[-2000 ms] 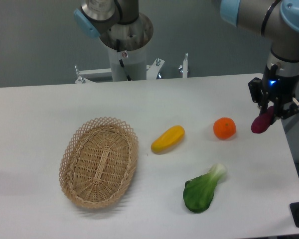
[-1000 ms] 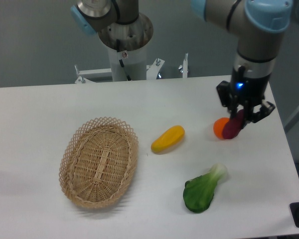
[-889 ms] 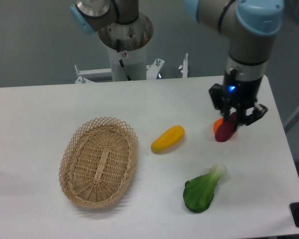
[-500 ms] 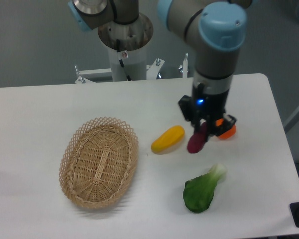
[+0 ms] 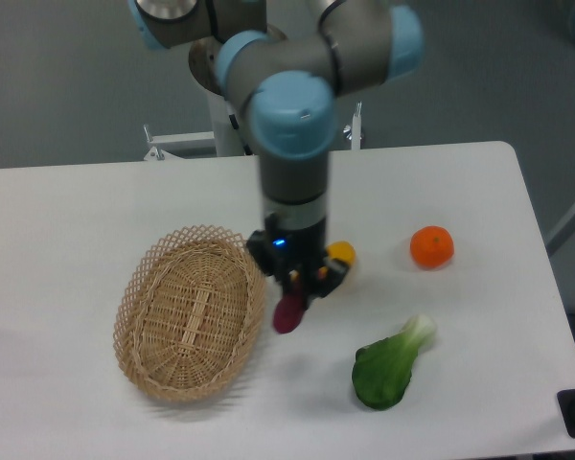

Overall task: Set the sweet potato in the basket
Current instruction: 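Carry the sweet potato over the wicker basket and lower it inside, then open the gripper to release the sweet potato into the basket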

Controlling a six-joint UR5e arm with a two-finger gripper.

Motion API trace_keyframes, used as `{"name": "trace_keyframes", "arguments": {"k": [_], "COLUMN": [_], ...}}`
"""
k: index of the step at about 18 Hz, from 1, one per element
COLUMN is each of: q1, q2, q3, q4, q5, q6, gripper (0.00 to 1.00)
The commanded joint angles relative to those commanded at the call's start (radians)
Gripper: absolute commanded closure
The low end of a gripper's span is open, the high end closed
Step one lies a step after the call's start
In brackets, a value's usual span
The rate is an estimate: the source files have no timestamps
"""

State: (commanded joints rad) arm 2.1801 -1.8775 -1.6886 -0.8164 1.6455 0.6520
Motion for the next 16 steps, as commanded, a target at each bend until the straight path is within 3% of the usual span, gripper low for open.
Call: {"name": "trace_keyframes", "arguments": {"k": [3, 6, 16], "q1": [-0.089, -0.131, -0.161], "q2": [-0.035, -0.074, -0.118], "q3": [-0.022, -0.026, -0.071], "q4": [0.020, 0.023, 0.023], "q5": [0.080, 0.100, 0.122], "q6": [-0.012, -0.012, 0.064], "gripper": [0.78, 0.78, 0.78]}}
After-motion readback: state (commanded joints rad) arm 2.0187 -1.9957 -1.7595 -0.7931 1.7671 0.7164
